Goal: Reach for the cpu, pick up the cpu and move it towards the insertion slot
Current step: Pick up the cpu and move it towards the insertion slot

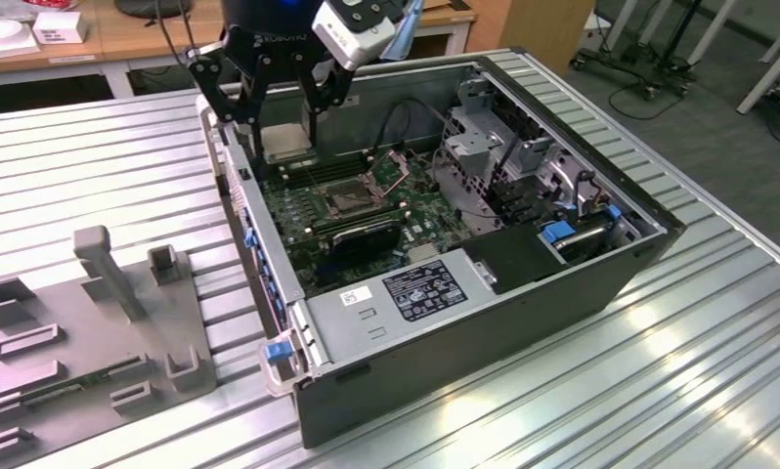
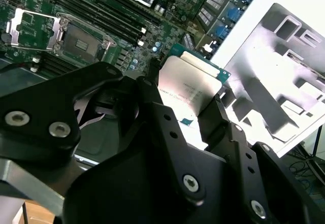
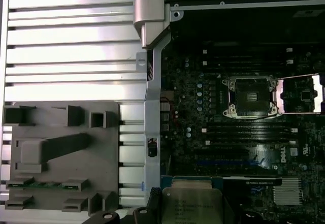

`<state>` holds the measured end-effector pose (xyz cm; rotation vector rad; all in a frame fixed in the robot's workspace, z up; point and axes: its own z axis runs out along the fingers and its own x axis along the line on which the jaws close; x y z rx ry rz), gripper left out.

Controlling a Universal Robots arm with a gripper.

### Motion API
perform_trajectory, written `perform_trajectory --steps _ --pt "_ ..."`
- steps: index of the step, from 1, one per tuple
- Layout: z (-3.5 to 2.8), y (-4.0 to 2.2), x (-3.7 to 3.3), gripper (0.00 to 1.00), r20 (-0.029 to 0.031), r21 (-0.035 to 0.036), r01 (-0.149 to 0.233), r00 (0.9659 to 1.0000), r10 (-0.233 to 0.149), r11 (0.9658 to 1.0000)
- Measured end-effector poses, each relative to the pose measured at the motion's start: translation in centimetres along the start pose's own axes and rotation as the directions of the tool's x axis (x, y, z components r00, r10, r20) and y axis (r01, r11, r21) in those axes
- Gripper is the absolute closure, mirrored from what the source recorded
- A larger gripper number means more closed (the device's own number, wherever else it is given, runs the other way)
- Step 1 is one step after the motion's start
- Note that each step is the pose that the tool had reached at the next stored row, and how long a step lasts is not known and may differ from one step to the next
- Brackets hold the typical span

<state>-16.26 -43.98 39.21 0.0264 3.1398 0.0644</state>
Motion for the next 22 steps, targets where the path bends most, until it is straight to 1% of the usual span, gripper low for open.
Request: perform_trajectory --steps 5,13,15,17,19,22 --pt "0.00 0.06 -0.39 0.45 0.0000 0.0001 0.000 1.0000 0.000 1.0000" --pt "0.00 0.07 -0.45 0.45 0.0000 0.0000 0.000 1.0000 0.000 1.0000" --pt "0.00 0.07 -0.55 0.45 0.0000 0.0000 0.000 1.0000 0.000 1.0000" --pt "0.00 0.08 -0.91 0.45 0.0000 0.0000 0.000 1.0000 0.000 1.0000" --pt "0.01 0.09 -1.47 0.45 0.0000 0.0000 0.000 1.0000 0.000 1.0000" --pt "0.02 0.11 -2.58 0.45 0.0000 0.0001 0.000 1.0000 0.000 1.0000"
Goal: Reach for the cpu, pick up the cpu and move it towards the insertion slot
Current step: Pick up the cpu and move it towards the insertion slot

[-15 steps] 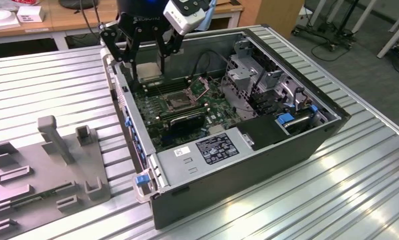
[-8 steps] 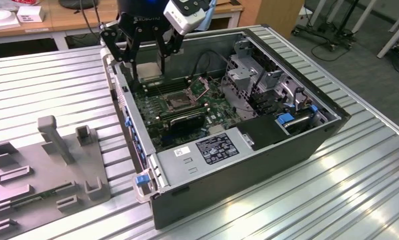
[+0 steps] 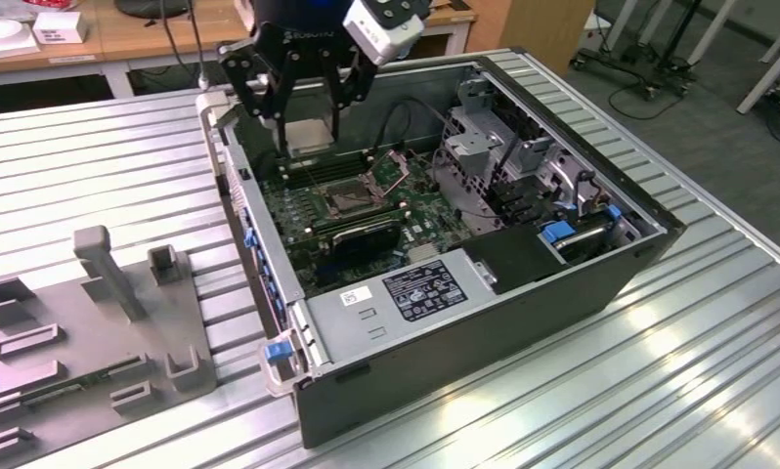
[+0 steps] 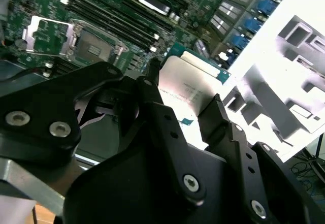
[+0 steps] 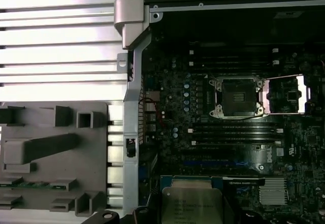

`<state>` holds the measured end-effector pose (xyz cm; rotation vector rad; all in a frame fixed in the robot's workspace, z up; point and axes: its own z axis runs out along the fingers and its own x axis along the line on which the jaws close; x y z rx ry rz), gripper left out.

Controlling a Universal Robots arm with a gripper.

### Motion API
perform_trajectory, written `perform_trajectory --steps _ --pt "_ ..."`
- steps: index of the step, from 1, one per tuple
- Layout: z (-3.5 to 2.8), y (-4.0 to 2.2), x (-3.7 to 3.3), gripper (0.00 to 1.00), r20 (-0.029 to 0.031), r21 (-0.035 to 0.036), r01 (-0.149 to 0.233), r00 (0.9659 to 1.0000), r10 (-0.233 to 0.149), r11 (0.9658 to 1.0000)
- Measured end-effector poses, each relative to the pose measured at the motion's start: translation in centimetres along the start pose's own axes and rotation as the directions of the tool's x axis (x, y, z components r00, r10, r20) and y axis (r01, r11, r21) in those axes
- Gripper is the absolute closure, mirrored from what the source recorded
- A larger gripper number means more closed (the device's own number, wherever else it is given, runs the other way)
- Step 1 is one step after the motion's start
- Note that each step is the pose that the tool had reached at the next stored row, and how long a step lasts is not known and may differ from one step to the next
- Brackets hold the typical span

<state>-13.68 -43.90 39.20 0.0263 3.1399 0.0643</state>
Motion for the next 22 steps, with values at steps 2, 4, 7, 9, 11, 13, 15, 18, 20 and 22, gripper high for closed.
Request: perform_trajectory --steps 2,4,7,9,11,13,15,18,20,22 --pt "0.01 0.03 -0.80 0.45 0.0000 -0.0001 0.000 1.0000 0.000 1.0000" --pt "0.03 0.05 -1.56 0.45 0.0001 -0.0001 0.000 1.0000 0.000 1.0000" --pt "0.04 0.12 -2.49 0.45 0.0000 -0.0001 0.000 1.0000 0.000 1.0000" --pt "0.06 0.20 -2.91 0.45 0.0000 -0.0001 0.000 1.0000 0.000 1.0000" --pt "0.07 0.37 -3.15 0.45 0.0000 -0.0001 0.000 1.0000 0.000 1.0000" --pt "0.08 0.60 -3.21 0.45 0.0000 0.0000 0.000 1.0000 0.000 1.0000" --pt "0.11 0.92 -3.25 0.45 0.0000 0.0000 0.000 1.0000 0.000 1.0000" --pt "0.16 1.56 -3.30 0.45 0.0001 -0.0001 0.000 1.0000 0.000 1.0000" --pt "0.18 1.95 -3.44 0.45 0.0000 -0.0001 0.000 1.0000 0.000 1.0000" --pt "0.19 2.09 -3.80 0.45 0.0000 -0.0001 0.000 1.0000 0.000 1.0000"
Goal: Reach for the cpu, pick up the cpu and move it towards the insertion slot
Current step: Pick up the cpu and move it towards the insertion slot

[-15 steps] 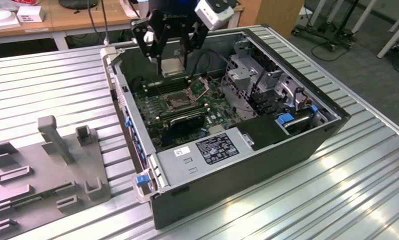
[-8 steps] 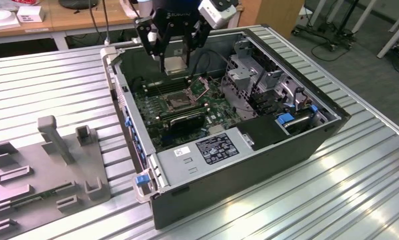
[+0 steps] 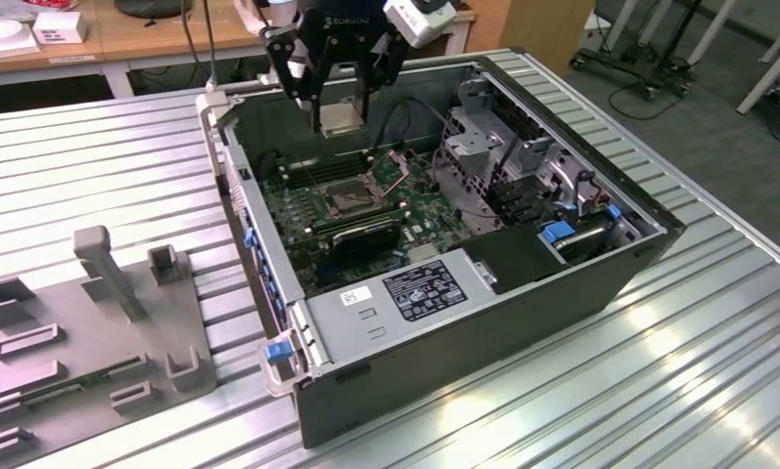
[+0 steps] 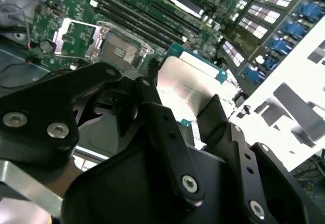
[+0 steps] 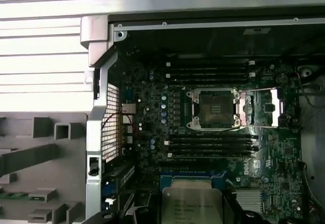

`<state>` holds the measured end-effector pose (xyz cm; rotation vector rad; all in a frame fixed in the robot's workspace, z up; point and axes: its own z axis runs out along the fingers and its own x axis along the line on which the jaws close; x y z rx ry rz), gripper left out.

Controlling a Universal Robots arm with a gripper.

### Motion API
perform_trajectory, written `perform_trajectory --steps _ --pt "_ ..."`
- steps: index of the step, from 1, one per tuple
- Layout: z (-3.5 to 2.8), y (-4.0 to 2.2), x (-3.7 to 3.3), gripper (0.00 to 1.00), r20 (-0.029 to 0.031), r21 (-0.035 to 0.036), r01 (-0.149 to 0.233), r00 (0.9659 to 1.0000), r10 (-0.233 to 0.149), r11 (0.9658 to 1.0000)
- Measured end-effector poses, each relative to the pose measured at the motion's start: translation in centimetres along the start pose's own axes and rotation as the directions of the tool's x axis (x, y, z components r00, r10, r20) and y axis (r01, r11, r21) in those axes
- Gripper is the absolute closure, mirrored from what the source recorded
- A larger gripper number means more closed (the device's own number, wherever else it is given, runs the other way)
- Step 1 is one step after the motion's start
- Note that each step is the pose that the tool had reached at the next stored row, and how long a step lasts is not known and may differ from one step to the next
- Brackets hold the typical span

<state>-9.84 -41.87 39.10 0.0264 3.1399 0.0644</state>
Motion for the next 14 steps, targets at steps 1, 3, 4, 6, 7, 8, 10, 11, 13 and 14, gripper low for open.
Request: perform_trajectory --steps 1,3,4,6,7,8,10,11,13,14 --pt "0.00 0.03 -0.21 0.45 0.0001 -0.0001 0.000 1.0000 0.000 1.0000" --pt "0.01 0.06 -0.72 0.45 0.0001 -0.0001 0.000 1.0000 0.000 1.0000" --pt "0.01 0.07 -1.10 0.45 0.0001 -0.0001 -0.001 1.0000 0.001 1.0000" --pt "0.03 0.12 -1.95 0.45 0.0001 -0.0001 -0.001 1.0000 0.001 1.0000" --pt "0.03 0.17 -2.32 0.45 0.0001 0.0000 -0.001 1.0000 0.001 1.0000" --pt "0.04 0.26 -2.63 0.45 0.0001 0.0000 -0.001 1.0000 0.001 1.0000" --pt "0.06 0.55 -2.97 0.45 0.0001 0.0000 -0.001 1.0000 0.001 1.0000" --pt "0.07 0.73 -3.05 0.45 0.0001 0.0000 -0.001 1.0000 0.001 1.0000" --pt "0.11 1.27 -3.19 0.45 0.0002 -0.0001 -0.001 1.0000 0.001 1.0000" --pt "0.12 1.63 -3.26 0.45 0.0001 0.0000 -0.001 1.0000 0.001 1.0000"
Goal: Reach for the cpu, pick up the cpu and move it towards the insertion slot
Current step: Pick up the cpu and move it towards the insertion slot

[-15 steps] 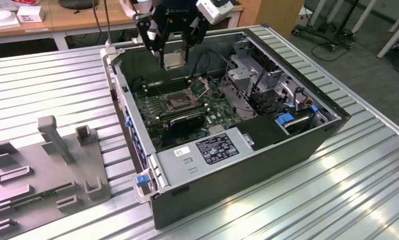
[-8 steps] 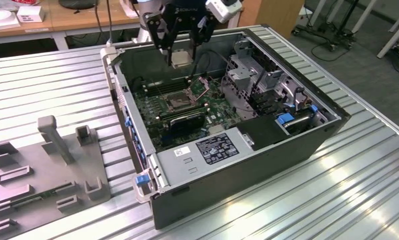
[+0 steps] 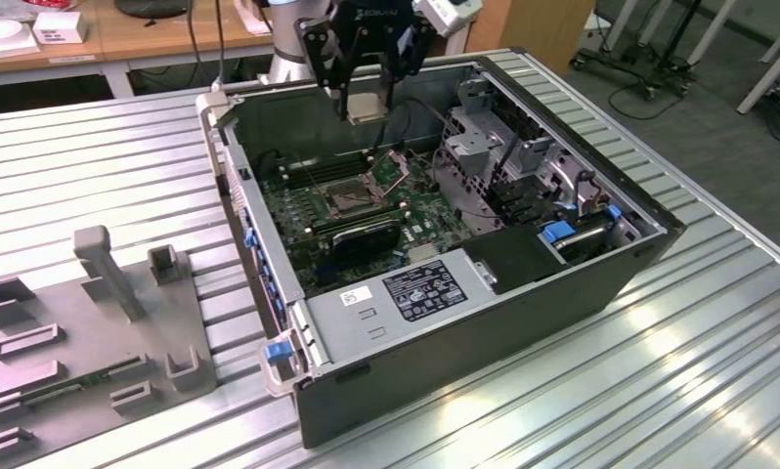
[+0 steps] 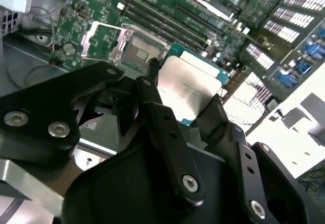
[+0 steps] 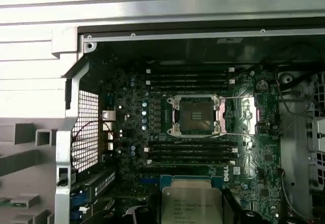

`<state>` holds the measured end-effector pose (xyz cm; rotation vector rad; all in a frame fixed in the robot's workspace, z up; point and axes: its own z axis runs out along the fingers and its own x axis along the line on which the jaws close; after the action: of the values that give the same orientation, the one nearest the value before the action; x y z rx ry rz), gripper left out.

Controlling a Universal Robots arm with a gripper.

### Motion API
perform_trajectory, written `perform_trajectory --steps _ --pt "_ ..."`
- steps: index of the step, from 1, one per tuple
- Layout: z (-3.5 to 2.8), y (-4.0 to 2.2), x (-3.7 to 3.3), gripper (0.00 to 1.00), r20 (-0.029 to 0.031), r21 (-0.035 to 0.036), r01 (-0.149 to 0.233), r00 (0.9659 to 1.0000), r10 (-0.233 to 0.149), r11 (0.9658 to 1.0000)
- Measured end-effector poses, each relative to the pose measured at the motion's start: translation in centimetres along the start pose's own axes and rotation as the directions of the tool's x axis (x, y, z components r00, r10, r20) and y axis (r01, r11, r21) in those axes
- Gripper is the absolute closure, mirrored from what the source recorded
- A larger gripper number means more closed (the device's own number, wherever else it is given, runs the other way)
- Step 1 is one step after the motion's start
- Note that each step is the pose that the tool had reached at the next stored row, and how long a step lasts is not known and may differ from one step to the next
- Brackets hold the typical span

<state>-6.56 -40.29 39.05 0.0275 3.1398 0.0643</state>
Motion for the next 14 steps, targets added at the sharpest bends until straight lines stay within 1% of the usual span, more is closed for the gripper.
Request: perform_trajectory --steps 4,7,12,14 --pt "0.08 1.20 -0.28 0.45 -0.0001 0.0001 0.000 1.0000 0.000 1.0000" --pt "0.17 2.02 -0.79 0.45 -0.0002 0.0001 0.000 1.0000 0.000 1.0000" --pt "0.31 3.17 -1.76 0.45 -0.0001 0.0000 0.000 1.0000 0.000 1.0000" --pt "0.41 3.70 -1.98 0.45 -0.0001 0.0001 0.000 1.0000 0.000 1.0000"
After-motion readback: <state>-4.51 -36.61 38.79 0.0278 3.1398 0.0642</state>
